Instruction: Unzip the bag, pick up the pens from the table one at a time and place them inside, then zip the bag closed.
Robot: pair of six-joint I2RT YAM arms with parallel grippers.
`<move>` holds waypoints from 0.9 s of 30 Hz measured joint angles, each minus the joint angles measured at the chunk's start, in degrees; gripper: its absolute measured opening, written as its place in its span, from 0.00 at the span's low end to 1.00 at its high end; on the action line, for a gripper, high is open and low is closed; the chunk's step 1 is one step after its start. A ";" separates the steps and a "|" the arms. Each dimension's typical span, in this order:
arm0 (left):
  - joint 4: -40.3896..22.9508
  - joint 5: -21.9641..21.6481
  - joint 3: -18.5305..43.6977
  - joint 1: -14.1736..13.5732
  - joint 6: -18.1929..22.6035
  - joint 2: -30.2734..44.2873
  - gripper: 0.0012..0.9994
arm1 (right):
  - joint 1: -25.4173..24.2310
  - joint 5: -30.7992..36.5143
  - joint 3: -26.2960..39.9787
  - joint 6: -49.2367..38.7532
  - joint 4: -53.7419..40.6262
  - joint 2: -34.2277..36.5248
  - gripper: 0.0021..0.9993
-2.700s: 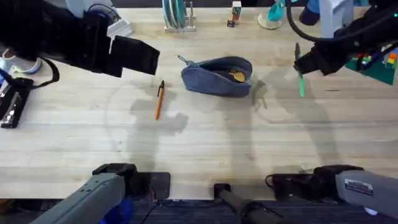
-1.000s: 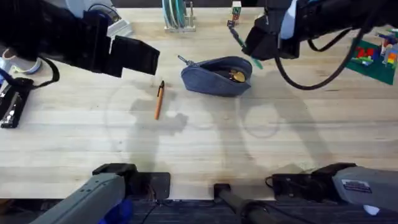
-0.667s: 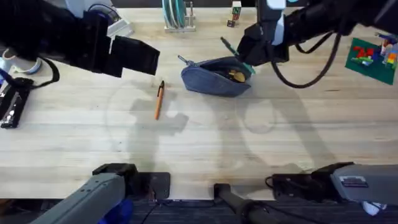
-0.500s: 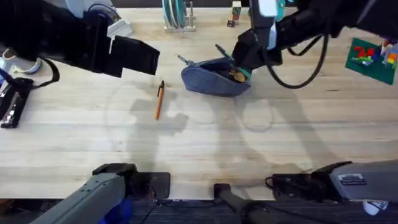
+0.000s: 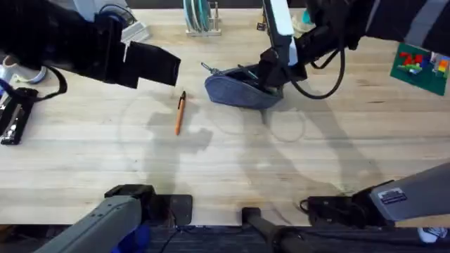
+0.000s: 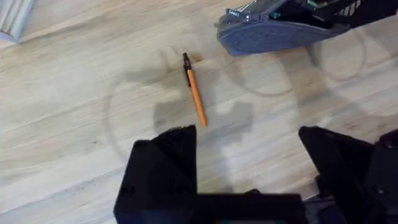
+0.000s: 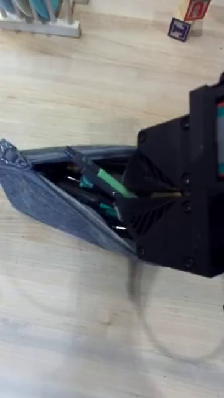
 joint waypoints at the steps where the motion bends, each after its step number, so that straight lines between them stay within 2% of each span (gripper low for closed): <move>1: 0.00 0.00 0.00 0.01 0.00 0.00 1.00 | 0.00 0.00 0.02 -0.07 0.19 0.00 0.03; 4: -0.02 0.00 0.00 0.00 0.00 0.00 1.00 | 0.00 0.00 0.02 -0.08 0.23 0.00 0.04; 5: -0.02 0.00 0.00 0.00 0.00 0.00 1.00 | 0.00 0.00 0.02 -0.09 0.22 0.00 0.07; 9: -0.02 0.00 0.00 0.00 0.00 0.00 1.00 | 0.04 0.00 0.02 -0.27 0.25 0.00 0.30; 12: -0.02 0.00 0.00 0.00 0.00 0.00 1.00 | 0.04 -0.02 0.02 -0.41 0.26 0.00 0.52; 16: -0.03 0.00 0.00 0.00 0.00 0.00 1.00 | 0.04 -0.01 0.02 -0.48 0.34 0.00 0.96; 18: -0.07 0.00 0.00 0.00 0.00 0.00 1.00 | 0.04 -0.02 0.02 -0.46 0.40 0.00 0.99; 27: -0.17 0.00 0.00 0.00 0.00 0.00 1.00 | 0.04 -0.02 0.02 -0.42 0.40 0.00 1.00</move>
